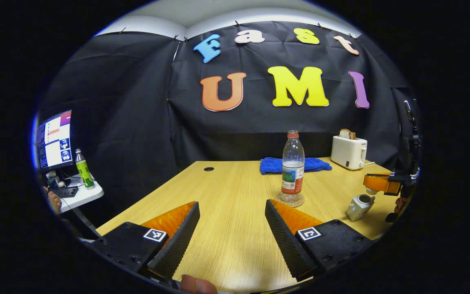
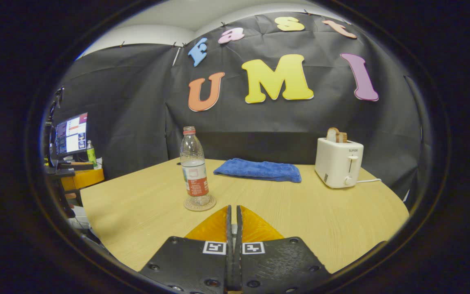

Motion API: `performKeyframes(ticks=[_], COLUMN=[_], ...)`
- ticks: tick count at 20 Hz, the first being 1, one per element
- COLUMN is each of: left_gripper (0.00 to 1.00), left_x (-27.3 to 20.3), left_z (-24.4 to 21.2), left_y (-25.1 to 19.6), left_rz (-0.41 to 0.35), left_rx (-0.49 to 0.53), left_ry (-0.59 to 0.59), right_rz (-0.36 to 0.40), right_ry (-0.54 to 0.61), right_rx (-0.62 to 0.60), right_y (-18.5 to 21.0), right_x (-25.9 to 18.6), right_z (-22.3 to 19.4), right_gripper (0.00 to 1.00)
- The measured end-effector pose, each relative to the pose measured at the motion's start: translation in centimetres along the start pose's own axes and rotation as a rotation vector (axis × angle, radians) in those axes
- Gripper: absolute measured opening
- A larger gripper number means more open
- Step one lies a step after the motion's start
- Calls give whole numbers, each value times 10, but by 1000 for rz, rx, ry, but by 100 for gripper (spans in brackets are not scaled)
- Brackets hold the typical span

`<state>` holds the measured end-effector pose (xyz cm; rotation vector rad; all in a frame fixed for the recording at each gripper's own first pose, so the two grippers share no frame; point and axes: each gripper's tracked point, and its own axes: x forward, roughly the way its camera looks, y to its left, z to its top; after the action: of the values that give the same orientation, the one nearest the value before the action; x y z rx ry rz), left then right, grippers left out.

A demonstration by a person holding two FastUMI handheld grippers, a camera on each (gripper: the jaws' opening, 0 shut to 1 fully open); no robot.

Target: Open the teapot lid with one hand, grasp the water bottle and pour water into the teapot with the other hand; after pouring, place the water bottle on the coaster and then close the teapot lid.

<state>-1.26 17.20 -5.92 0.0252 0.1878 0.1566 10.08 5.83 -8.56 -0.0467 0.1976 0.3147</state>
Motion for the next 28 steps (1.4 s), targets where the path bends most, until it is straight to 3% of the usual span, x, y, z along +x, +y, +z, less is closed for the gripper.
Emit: performKeyframes(ticks=[11, 23, 25, 27, 28], left_gripper=[100, 100, 100, 100, 100], left_x=[-14, -18, -19, -20, -21], left_z=[-8, -1, 2, 6, 11], left_y=[20, 13, 10, 3, -1], left_rz=[50, 29, 17, 12, 6], left_rx=[-6, -4, 1, 7, 7], left_ry=[12, -1, -6, -13, -21], right_rz=[-4, -30, -36, -31, -38], right_ry=[16, -6, -18, -61, -87], right_rx=[-1, 0, -8, -15, -12], right_y=[3, 2, 2, 1, 0], right_x=[14, 15, 12, 7, 4], right_z=[-21, -28, -23, -9, 0], right_gripper=[0, 0, 5, 19, 34])
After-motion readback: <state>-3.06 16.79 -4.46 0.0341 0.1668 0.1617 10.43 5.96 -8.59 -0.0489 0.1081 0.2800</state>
